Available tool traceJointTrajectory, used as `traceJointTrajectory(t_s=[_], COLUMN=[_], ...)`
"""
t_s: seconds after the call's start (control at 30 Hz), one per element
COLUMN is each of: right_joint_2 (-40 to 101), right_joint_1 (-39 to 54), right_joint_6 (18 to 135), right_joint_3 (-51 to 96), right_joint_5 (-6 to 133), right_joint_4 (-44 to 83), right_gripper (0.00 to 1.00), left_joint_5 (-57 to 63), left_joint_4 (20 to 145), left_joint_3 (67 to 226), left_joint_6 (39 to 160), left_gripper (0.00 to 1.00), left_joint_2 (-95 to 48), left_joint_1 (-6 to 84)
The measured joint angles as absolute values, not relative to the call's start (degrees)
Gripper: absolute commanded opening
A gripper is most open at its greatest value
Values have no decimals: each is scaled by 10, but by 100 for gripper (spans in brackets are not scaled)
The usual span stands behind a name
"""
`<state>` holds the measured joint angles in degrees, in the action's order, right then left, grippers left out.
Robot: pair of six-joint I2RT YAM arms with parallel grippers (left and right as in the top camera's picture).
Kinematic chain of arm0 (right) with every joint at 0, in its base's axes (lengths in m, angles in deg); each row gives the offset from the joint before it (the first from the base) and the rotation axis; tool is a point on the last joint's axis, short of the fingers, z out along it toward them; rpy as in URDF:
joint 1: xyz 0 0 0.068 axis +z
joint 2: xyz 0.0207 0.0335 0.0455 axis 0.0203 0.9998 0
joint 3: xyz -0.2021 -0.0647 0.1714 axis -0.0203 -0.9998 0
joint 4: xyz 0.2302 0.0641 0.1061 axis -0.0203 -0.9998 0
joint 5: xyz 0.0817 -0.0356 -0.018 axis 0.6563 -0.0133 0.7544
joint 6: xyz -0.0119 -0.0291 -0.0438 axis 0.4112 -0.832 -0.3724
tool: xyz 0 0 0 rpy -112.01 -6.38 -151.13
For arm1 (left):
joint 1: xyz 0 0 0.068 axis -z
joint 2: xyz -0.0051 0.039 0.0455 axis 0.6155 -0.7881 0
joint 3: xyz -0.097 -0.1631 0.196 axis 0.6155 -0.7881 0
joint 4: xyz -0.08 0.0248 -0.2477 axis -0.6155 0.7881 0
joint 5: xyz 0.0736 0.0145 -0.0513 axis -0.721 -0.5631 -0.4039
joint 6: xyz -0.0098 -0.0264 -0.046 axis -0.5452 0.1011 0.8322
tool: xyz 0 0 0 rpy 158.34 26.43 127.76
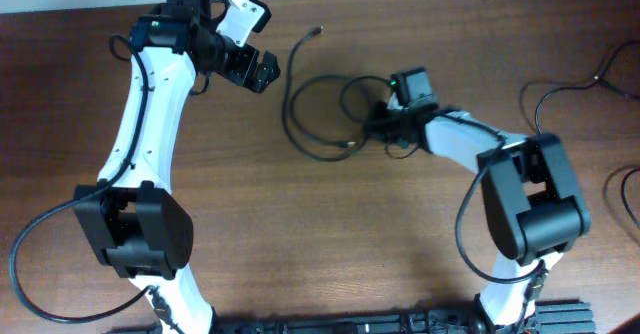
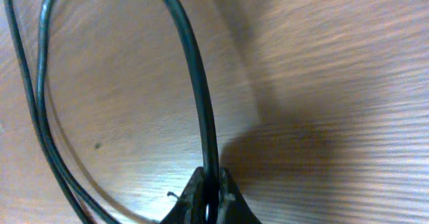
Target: Untangle cables
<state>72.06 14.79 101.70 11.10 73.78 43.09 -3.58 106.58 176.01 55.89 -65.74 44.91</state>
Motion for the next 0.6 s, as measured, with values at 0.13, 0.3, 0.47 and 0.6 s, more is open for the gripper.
traceJointTrajectory(t_s=[0.13, 0.3, 0.47, 0.6], right_joint_2=[686, 638, 634, 632], right_joint_1=[88, 25, -27, -71], right_joint_6=[985, 929, 890, 876], right_joint_3=[165, 315, 453, 516], right_joint_5=[705, 643, 582, 524], right_joint_4=[380, 277, 223, 235], right_gripper=[4, 4, 4, 4], left_joint_5=[-36, -36, -36, -36], left_joint_4=[1066, 1065, 1066, 1066], left_joint_3=[1760, 1760, 1760, 1760], left_joint_6=[559, 559, 559, 559], left_gripper=[99, 99, 99, 99], left_joint_2=[-657, -657, -657, -657], left_joint_1=[449, 449, 449, 449])
